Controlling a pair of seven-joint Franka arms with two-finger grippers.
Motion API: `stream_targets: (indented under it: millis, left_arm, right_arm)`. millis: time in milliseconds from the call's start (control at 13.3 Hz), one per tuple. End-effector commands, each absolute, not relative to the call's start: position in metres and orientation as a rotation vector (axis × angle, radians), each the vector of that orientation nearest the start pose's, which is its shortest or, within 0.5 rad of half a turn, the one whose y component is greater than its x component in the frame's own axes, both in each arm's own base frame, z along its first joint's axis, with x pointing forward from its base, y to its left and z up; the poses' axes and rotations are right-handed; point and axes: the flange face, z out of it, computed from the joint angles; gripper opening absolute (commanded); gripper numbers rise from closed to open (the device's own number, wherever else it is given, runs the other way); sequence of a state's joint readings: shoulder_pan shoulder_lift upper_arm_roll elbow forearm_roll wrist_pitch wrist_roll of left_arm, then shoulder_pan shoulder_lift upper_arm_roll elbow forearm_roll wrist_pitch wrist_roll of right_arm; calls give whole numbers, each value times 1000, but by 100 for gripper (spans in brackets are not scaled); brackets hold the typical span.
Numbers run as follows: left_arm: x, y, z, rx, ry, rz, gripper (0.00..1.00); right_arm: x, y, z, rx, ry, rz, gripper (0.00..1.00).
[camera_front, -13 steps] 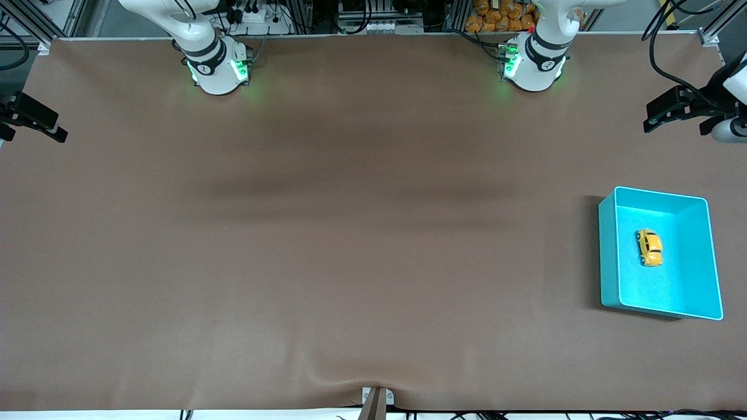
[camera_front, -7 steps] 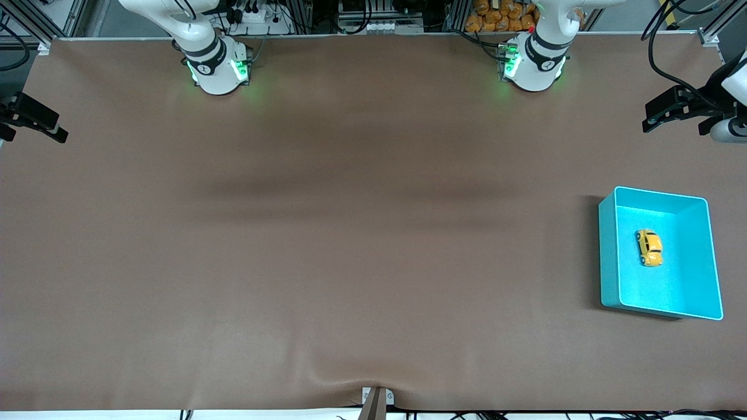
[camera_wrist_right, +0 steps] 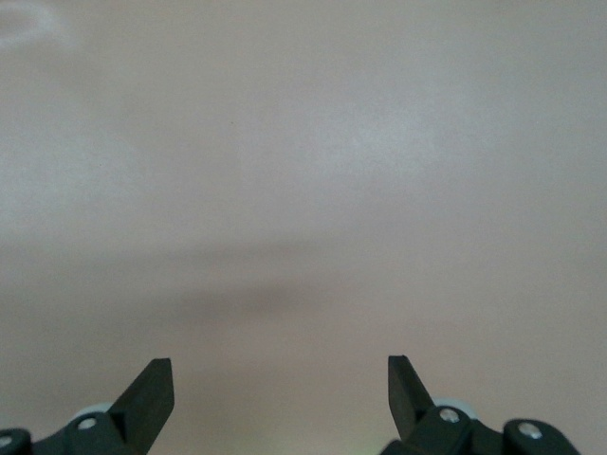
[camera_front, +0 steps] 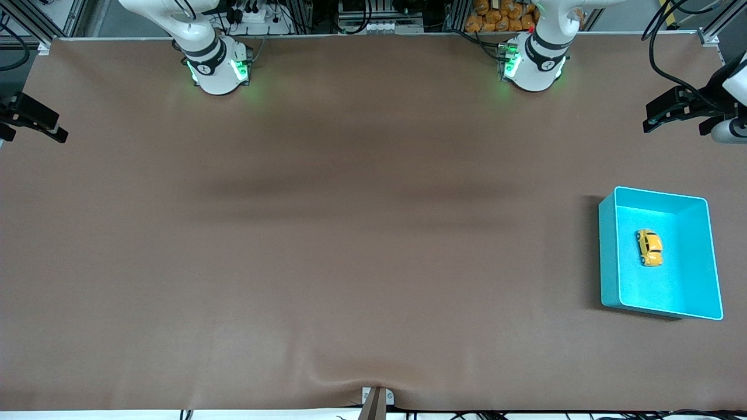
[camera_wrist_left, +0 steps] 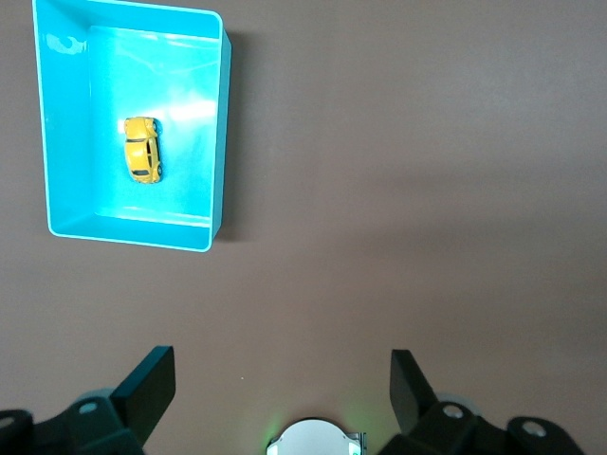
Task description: Wind and store yellow beetle car
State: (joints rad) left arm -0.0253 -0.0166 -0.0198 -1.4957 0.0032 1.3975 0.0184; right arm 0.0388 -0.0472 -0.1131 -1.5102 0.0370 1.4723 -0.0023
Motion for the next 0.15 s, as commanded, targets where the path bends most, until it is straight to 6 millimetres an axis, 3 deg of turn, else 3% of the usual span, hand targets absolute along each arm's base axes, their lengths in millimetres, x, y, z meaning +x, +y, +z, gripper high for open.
stream_targets:
  millis: [0,75]
  left_arm:
    - [531,-24,657,-3128,87,132,100]
    - [531,-24,658,-3128,85,129,100]
  right_arm:
    - [528,-36,674,-3086,119,-14,100]
    - [528,-36,674,-3086,121,-14,100]
